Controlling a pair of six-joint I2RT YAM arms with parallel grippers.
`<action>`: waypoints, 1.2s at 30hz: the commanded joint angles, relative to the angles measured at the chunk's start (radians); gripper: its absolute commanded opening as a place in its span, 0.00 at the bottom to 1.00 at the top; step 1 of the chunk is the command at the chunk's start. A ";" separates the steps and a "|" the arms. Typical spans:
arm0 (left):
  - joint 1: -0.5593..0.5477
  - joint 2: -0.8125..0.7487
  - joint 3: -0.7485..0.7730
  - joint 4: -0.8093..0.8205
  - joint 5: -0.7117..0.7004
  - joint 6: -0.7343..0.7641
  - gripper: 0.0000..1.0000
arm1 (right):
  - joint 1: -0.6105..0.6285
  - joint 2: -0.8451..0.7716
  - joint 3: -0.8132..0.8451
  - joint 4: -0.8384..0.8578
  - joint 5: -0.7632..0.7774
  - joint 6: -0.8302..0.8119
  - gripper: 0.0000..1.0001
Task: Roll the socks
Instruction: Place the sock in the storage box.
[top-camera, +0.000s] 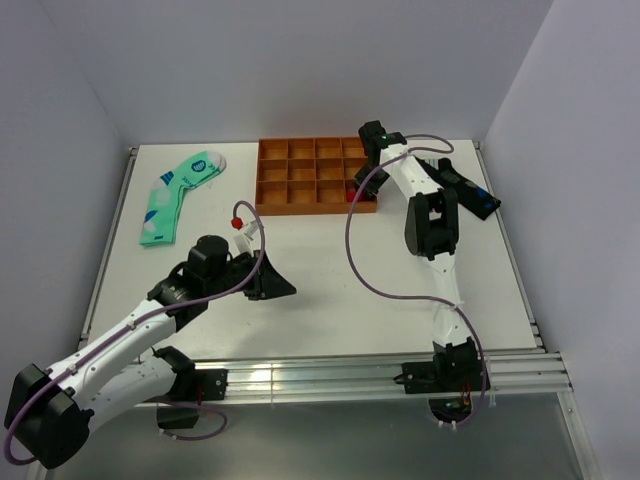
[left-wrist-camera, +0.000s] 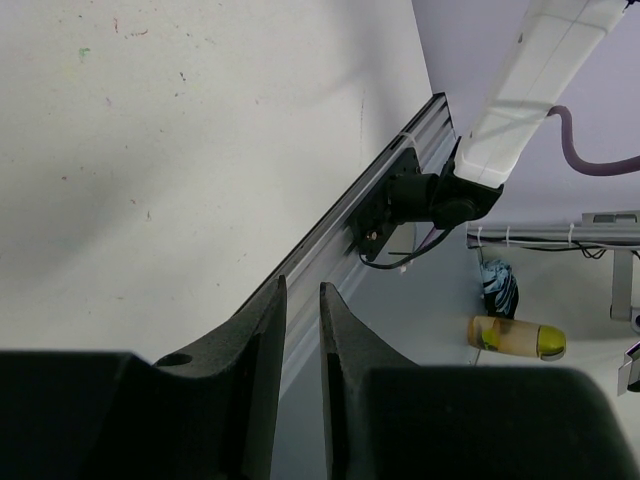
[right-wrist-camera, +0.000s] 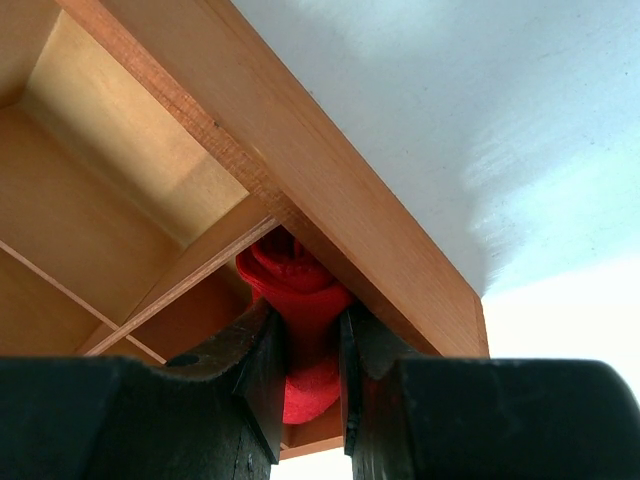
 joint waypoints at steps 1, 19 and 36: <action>0.006 -0.019 0.040 0.017 0.021 -0.009 0.25 | 0.011 0.060 -0.041 -0.064 -0.005 -0.011 0.00; 0.006 0.010 0.053 0.008 0.019 0.009 0.25 | 0.010 -0.146 -0.254 0.074 0.006 0.049 0.36; 0.012 0.041 0.055 0.014 0.019 0.021 0.25 | 0.003 -0.224 -0.273 0.065 0.002 0.058 0.54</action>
